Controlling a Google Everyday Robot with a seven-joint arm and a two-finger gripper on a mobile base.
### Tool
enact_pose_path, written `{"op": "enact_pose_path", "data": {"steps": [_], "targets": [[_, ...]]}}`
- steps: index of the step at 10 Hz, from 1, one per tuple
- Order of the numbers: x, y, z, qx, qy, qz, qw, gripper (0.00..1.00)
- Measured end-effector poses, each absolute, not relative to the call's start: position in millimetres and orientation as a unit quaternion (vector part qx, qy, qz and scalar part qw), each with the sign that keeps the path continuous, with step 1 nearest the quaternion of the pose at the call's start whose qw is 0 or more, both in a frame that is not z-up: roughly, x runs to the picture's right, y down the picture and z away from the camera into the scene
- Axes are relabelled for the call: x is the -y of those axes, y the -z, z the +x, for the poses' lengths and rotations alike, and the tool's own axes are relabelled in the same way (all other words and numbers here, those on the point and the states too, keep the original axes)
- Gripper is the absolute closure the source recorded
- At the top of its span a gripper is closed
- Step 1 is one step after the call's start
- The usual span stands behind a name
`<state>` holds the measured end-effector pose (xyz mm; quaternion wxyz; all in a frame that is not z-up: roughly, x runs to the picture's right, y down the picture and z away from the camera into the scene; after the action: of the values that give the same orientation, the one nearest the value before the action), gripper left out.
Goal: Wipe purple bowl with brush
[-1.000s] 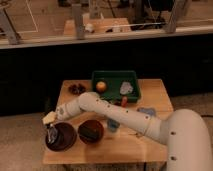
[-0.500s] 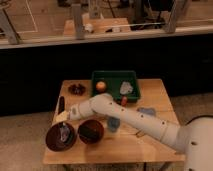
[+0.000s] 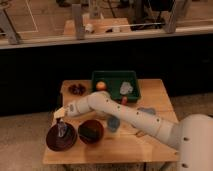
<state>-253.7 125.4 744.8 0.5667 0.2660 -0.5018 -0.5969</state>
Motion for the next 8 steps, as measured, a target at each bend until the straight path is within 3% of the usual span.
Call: {"op": "enact_pose_path", "data": {"steps": [8], "targets": [[-139, -723, -304, 0.528, 0.589, 0.290, 0.538, 1.00]]}}
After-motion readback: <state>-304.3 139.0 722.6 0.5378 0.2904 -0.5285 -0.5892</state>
